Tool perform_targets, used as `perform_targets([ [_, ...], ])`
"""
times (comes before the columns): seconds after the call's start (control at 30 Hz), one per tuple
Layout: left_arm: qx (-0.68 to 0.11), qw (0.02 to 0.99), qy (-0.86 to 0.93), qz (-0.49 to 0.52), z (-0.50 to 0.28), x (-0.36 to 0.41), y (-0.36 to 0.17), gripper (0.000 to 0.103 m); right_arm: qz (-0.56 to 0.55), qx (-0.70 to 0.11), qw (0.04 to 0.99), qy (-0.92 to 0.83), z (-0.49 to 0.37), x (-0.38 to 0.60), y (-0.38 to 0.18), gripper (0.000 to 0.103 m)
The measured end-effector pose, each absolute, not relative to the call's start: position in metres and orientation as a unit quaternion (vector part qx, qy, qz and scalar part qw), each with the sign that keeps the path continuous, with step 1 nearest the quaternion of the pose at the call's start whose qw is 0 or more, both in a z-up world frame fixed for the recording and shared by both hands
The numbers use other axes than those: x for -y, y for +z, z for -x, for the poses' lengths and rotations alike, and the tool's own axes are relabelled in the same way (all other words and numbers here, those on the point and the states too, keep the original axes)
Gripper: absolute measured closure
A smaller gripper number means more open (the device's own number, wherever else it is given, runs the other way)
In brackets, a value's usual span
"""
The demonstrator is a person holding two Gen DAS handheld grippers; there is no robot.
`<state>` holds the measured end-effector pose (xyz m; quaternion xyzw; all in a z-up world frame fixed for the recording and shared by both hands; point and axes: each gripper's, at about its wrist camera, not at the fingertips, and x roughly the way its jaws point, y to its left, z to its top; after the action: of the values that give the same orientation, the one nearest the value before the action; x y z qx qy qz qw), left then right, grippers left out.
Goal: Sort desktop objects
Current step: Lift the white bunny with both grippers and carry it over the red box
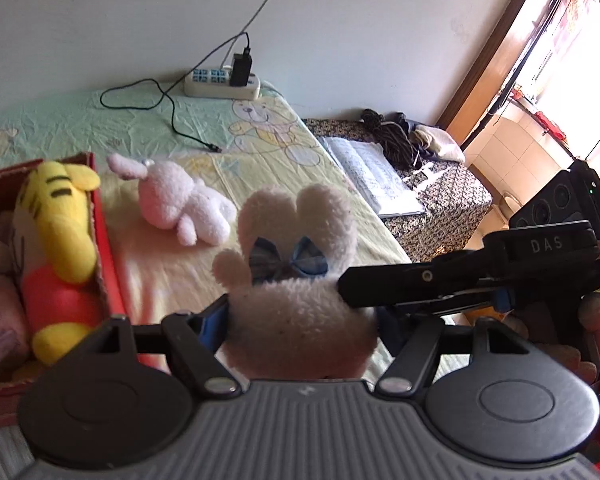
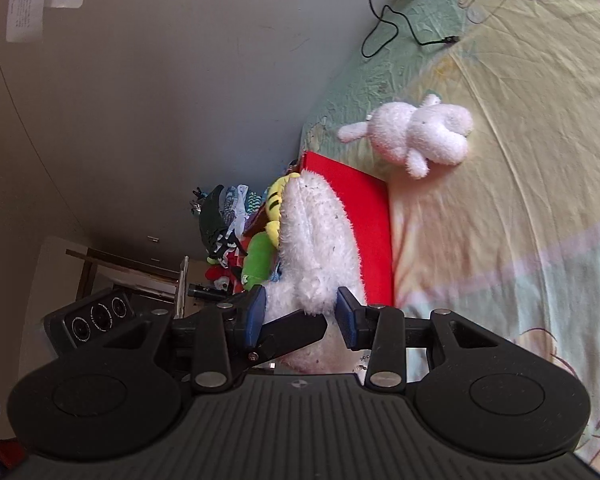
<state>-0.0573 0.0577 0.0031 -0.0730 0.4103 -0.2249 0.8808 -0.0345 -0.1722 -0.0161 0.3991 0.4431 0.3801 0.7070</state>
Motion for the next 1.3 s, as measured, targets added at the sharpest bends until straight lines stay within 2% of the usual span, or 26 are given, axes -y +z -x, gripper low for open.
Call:
perform_targets([
  [0.23, -0.343, 0.914, -0.211, 0.051, 0.069, -0.120, 0.048, 0.032, -0.370, -0.388, 0.729, 0.424, 0.024, 0.107, 0.024, 0.061],
  [0.43, -0.318, 0.929, -0.186, 0.025, 0.065, -0.176, 0.060, 0.031, -0.353, -0.370, 0.737, 0.442, 0.008, 0.044, 0.027, 0.061],
  [0.93, -0.349, 0.925, -0.140, 0.047, 0.024, -0.282, 0.004, 0.031, -0.320, -0.394, 0.747, 0.429, -0.038, -0.061, -0.021, 0.061],
  [1.3, -0.384, 0.913, -0.126, 0.051, 0.005, -0.303, -0.030, 0.031, -0.268, -0.418, 0.768, 0.405, -0.040, -0.085, -0.028, 0.062],
])
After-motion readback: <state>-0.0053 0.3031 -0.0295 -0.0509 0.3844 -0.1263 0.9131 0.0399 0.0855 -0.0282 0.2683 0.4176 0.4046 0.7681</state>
